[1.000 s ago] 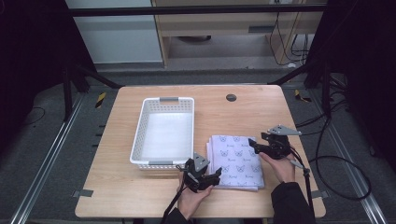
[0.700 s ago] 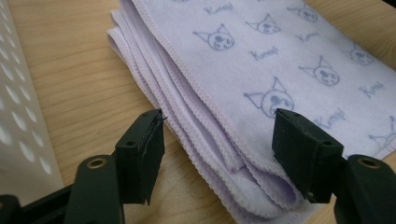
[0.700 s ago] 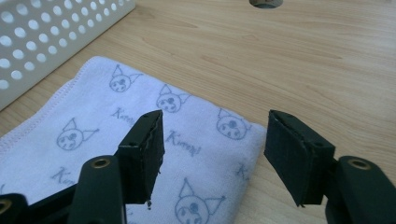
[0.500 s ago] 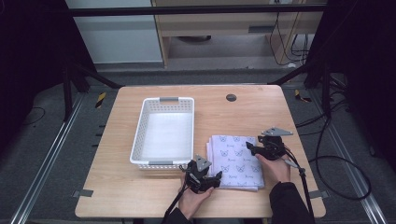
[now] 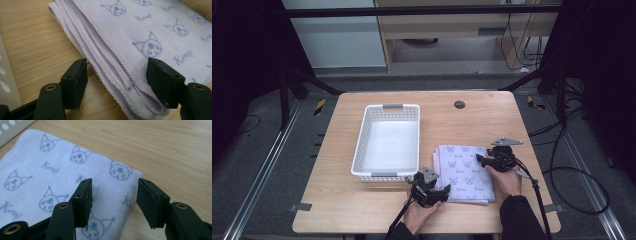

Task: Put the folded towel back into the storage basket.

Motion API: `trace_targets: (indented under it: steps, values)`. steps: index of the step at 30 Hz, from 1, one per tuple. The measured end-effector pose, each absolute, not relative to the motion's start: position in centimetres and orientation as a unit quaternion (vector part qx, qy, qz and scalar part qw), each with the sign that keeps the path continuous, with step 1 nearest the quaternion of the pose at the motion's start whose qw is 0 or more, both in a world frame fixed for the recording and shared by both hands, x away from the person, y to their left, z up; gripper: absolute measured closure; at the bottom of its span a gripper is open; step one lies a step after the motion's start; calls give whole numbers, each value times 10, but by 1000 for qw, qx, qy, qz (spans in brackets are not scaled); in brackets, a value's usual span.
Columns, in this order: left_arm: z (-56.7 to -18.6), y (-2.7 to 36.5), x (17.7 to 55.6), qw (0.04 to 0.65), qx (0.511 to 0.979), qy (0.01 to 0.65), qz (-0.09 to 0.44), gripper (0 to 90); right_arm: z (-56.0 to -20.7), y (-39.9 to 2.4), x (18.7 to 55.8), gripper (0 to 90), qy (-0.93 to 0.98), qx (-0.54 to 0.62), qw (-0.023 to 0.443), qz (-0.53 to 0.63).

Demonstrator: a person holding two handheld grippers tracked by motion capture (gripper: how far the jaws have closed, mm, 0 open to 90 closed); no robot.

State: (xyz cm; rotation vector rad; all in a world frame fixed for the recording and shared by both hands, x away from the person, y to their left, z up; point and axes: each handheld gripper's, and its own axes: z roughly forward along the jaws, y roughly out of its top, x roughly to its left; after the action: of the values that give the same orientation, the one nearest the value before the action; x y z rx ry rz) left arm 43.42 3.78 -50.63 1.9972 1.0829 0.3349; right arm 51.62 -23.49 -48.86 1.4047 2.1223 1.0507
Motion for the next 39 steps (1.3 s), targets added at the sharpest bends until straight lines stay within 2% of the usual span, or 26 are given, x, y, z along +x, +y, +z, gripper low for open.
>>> trace_targets:
  steps: [9,17,27,35,39]
  values:
    - [-506,35,432,404,795,431,137,349,-495,-237,518,524,754,512,171,375]
    - [-504,34,433,404,798,431,119,465,-497,-237,518,586,746,526,151,379]
    - [-505,35,432,424,788,438,92,622,-495,-235,517,735,750,520,148,382]
    - [-500,33,430,425,790,429,109,710,-490,-233,515,755,754,512,160,379]
    - [-500,35,431,428,789,428,105,720,-485,-234,512,760,752,509,164,385]
